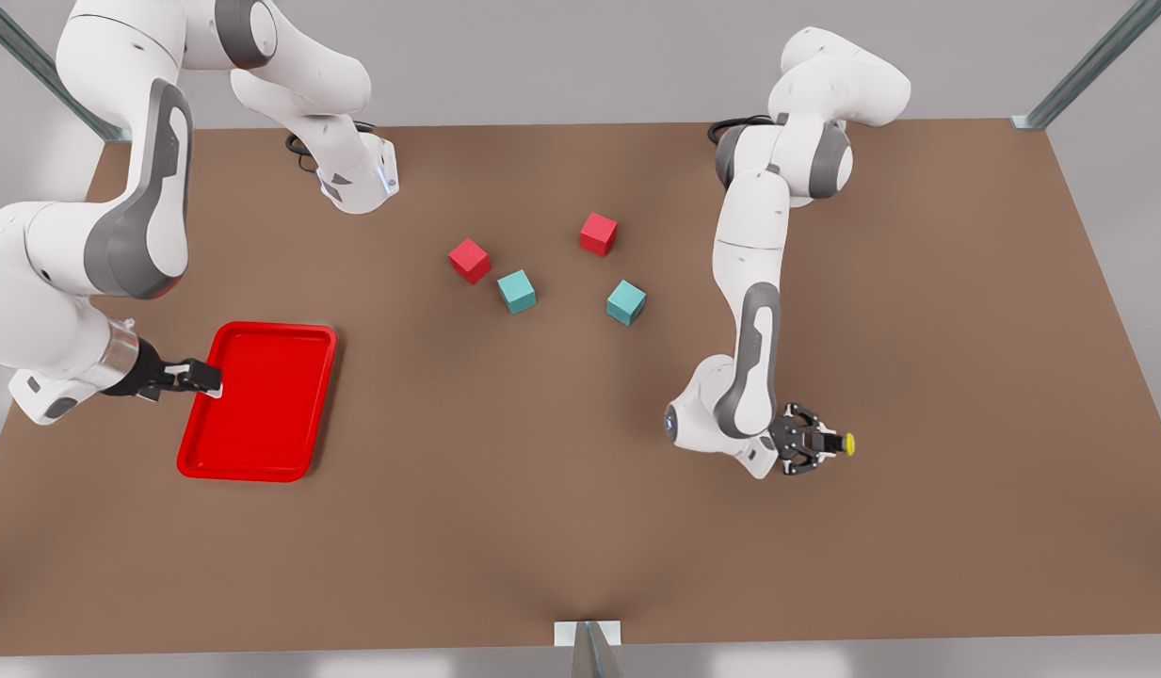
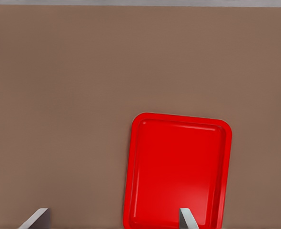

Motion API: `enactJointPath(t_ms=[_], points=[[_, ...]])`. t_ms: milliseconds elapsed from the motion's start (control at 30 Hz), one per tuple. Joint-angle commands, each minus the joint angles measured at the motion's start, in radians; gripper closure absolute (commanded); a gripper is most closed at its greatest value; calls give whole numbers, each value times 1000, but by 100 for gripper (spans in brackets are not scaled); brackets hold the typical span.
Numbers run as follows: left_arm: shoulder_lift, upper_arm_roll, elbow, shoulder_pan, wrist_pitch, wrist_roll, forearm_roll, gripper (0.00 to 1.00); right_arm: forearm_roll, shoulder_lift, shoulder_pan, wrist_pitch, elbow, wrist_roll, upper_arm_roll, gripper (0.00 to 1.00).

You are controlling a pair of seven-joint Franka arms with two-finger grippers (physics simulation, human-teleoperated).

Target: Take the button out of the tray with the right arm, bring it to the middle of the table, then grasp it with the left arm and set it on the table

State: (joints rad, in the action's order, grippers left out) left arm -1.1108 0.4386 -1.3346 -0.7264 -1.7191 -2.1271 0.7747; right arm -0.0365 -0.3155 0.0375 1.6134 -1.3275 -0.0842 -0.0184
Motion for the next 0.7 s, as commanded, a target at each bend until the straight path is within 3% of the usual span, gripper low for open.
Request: enactJointPath(t_ms=[0, 667], points=[[-7, 6, 0, -4, 6, -154, 6, 62, -5, 1, 1, 2, 1, 0, 0, 0], [-89, 60, 14, -67, 59, -162, 6, 64, -5, -48, 4, 6, 2, 3, 2, 0]])
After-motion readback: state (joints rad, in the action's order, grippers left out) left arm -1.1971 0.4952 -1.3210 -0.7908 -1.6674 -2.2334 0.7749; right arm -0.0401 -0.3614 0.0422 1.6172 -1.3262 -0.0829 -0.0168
